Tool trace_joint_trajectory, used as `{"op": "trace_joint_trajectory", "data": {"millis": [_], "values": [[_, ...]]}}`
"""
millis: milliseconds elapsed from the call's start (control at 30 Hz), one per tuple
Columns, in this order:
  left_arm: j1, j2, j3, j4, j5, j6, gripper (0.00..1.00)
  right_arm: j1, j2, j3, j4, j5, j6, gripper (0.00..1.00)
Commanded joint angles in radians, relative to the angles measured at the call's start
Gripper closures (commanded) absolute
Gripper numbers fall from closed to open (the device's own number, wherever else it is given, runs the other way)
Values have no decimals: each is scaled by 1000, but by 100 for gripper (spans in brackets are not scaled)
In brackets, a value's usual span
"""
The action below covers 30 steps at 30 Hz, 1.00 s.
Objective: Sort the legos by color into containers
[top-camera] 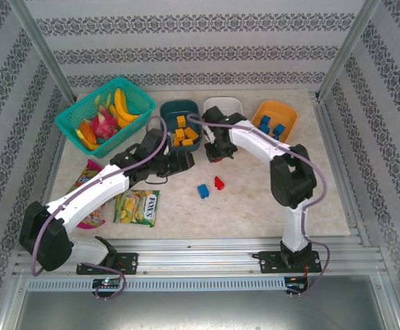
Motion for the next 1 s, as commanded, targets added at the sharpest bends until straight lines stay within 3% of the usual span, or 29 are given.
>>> {"op": "trace_joint_trajectory", "data": {"millis": [0,233,400,600,867,967], "values": [[9,83,120,29,35,24,32,-63,-44,105,-3,-9,100,69],[56,303,306,118,115,13,33,-143,207,448,-11,-25,200,69],[95,440,466,86,153,57,33,-192,385,665,-3,-57,246,69],[128,515,510,93,160,64,33,-218,583,868,-35,-126,267,68],[153,544,516,103,172,58,33,-221,665,919,-35,-169,306,62],[155,545,515,103,174,58,33,-220,666,921,-50,-161,306,52]]}}
